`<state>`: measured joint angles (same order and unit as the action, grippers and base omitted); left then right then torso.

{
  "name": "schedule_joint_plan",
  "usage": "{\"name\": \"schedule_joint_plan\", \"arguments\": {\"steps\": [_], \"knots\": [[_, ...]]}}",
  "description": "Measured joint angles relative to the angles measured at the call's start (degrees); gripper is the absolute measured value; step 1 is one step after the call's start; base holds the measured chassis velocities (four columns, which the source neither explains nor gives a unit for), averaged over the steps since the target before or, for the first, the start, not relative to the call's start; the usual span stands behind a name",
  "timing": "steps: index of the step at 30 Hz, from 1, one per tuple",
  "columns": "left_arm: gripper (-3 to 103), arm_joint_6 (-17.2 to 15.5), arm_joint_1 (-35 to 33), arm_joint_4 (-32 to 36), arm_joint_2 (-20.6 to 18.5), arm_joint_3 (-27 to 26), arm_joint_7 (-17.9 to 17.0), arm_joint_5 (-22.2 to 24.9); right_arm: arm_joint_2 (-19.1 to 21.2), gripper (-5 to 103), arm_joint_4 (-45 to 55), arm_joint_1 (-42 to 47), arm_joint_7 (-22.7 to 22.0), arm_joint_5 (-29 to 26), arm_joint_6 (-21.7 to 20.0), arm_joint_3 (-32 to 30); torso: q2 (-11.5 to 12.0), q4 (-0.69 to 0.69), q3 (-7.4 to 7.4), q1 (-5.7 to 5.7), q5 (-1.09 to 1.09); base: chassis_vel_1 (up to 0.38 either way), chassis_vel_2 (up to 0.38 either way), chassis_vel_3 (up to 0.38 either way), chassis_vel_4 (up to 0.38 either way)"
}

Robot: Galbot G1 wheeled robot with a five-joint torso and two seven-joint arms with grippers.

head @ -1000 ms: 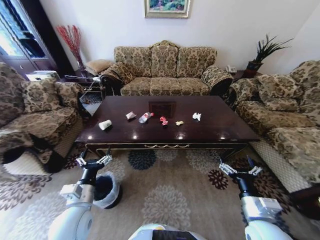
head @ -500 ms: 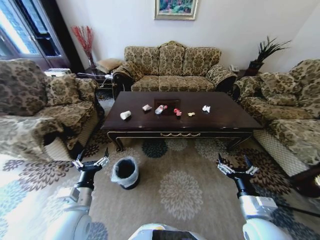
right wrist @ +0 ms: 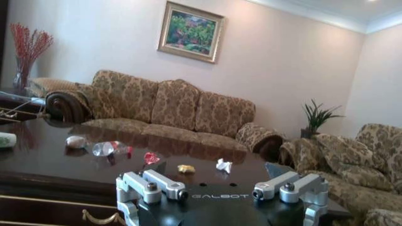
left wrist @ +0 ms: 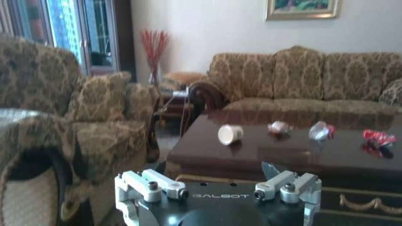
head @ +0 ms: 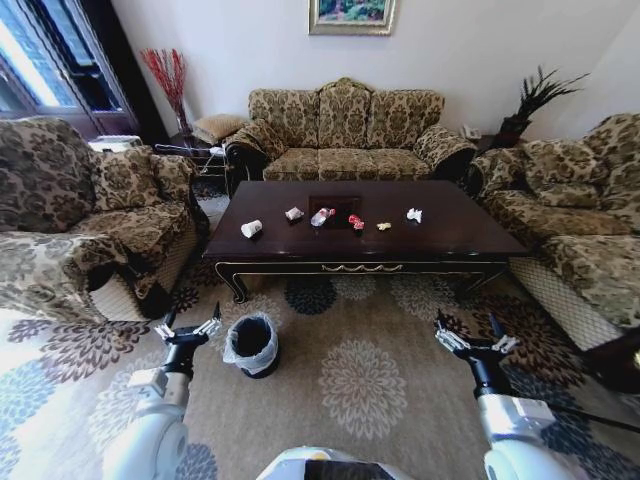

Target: Move to the front of the table and place the trash on the table into the trash bin.

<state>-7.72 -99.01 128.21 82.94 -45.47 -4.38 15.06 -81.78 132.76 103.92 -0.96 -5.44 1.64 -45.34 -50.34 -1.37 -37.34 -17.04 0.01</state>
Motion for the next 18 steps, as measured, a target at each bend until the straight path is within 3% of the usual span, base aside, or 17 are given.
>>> {"name": "schedule_joint_plan", "arguments": {"steps": [5,18], "knots": [[100,-1.56,2.19,-6.37,-0.64,0.45,-0.19,1.93,0.51,100,-0.13,-0.05,-0.11,0.07,-0.09,-0.07,0.0,0.01,-0.01,-0.02,-0.01,0.0,0.0,0.0,0.0],[100,-2.63,2.18,-5.27,-0.48,1.15,0.26,1.77,0.28,100,-0.26,0.17,0.19,-0.68,-0.43,-0.04,0.0,0.0,-0.01,-0.02,0.0,0.0,0.0,0.0,0.0]]}}
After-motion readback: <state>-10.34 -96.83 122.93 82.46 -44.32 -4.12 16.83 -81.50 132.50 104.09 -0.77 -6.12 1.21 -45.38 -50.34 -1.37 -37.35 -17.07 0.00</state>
